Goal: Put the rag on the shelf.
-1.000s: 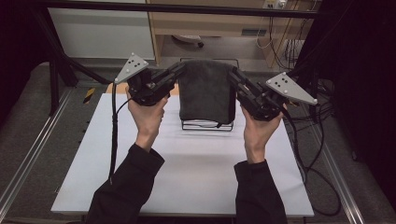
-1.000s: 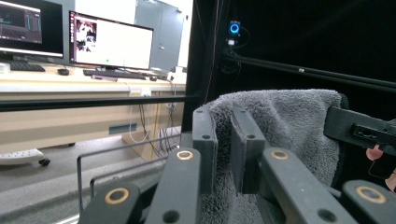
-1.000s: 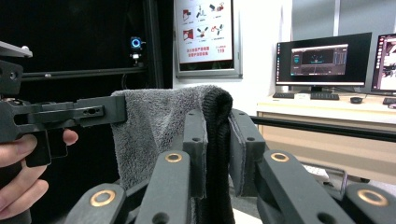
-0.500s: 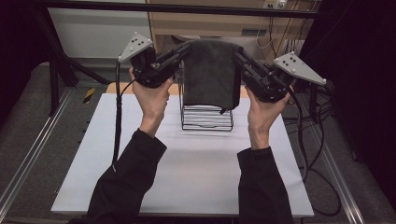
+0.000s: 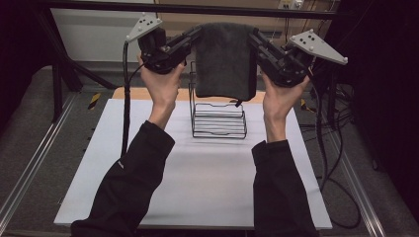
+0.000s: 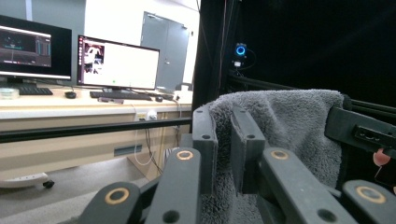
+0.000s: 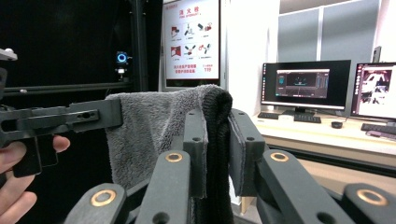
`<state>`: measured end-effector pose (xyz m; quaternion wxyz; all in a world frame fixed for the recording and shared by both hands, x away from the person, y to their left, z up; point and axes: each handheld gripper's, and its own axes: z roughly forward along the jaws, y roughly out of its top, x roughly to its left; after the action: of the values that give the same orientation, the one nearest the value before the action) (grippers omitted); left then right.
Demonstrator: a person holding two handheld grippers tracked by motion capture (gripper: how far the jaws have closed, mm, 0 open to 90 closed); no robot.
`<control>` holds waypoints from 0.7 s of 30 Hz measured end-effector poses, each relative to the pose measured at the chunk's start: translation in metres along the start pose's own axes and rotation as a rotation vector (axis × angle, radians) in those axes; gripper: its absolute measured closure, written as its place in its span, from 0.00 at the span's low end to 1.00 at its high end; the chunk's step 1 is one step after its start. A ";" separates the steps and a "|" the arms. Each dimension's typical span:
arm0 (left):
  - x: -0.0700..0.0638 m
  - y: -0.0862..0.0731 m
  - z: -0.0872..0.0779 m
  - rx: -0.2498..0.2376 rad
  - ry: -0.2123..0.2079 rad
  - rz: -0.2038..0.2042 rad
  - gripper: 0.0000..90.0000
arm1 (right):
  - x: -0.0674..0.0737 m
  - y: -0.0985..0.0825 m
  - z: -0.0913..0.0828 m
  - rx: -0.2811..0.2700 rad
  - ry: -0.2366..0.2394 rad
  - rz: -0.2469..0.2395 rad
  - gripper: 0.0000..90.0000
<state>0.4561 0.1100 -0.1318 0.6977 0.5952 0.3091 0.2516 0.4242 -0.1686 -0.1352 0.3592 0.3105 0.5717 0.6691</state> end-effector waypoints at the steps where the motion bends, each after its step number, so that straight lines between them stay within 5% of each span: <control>1: 0.001 0.001 0.001 -0.001 0.003 0.000 0.91 | -0.001 0.002 0.001 0.003 -0.003 -0.005 0.88; 21: 0.011 0.030 0.022 -0.012 0.047 0.014 0.91 | -0.018 0.027 0.037 0.002 -0.016 -0.020 0.88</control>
<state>0.4805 0.1082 -0.1011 0.6920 0.5872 0.3197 0.2722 0.4614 -0.1664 -0.1033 0.3703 0.3103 0.5725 0.6624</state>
